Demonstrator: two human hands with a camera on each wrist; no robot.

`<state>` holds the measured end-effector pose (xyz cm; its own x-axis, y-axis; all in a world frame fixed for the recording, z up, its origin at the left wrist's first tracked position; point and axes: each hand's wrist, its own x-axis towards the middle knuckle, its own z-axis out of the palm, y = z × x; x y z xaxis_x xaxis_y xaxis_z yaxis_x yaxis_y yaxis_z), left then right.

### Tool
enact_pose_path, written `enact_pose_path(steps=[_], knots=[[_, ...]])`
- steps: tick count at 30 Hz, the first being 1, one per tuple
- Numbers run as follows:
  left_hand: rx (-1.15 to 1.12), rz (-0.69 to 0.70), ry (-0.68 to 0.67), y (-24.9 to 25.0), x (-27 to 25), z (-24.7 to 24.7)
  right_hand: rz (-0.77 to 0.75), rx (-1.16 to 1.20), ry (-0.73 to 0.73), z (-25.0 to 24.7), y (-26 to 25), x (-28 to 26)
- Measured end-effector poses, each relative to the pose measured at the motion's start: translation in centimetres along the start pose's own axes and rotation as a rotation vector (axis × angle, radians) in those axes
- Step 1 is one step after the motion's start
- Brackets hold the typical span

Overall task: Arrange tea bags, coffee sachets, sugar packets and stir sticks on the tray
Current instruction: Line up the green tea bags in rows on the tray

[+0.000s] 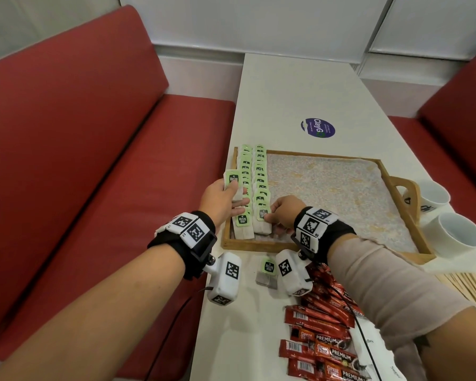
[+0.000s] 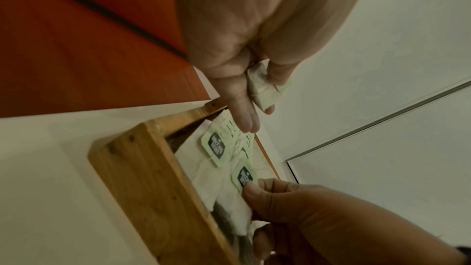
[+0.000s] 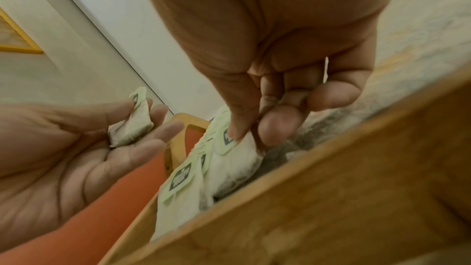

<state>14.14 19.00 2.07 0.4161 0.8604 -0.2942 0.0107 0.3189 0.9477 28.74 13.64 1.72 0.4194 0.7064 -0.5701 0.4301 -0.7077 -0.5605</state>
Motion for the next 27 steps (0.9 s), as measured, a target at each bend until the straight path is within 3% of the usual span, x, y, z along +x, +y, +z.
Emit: enact_pose_path(steps=[8,13,18,27], knots=[[0.124,0.04,0.012,0.0,0.1,-0.3,-0.036,-0.208,0.019,0.1,-0.4,0.0],[0.261,0.083,-0.016,0.0,0.0,-0.3,-0.237,0.044,0.019,-0.8,-0.4,-1.5],[0.399,0.157,-0.052,-0.2,-0.5,0.3,-0.394,0.092,0.012,-1.0,-0.7,-3.1],[0.776,0.086,-0.113,-0.9,-0.9,0.3,-0.18,0.009,-0.023,-0.7,1.1,-3.4]])
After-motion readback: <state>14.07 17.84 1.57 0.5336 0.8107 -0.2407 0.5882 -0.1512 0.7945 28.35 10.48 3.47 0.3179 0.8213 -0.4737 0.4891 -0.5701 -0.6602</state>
